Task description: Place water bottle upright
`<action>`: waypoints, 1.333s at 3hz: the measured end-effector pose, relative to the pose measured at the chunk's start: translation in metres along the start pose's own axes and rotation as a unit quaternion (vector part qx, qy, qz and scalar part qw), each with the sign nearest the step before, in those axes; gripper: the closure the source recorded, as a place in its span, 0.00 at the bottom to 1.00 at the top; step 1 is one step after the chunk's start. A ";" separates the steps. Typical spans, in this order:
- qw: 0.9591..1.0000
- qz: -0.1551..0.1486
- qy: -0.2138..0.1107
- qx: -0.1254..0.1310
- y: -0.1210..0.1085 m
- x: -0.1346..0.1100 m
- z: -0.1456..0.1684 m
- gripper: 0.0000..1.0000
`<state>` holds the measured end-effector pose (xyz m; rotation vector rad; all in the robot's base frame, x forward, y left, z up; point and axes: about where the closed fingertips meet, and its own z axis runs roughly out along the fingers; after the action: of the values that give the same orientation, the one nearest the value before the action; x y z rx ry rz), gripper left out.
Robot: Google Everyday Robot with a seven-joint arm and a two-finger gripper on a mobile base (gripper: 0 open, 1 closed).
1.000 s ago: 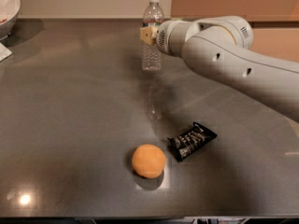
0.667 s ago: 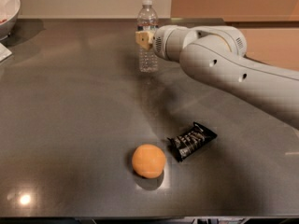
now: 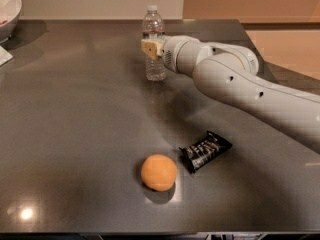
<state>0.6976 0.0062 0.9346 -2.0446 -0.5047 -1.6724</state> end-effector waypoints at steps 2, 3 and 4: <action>0.997 -0.040 0.058 0.023 -0.007 -0.003 -0.006 1.00; 0.995 -0.055 0.073 0.029 -0.010 -0.005 -0.011 1.00; 0.994 -0.066 0.081 0.032 -0.011 -0.008 -0.015 1.00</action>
Offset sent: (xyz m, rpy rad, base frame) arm -0.0176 -0.0247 0.0008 0.0052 -0.2231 0.0809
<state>0.6774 0.0069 0.9306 -1.8476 -0.6402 -1.8543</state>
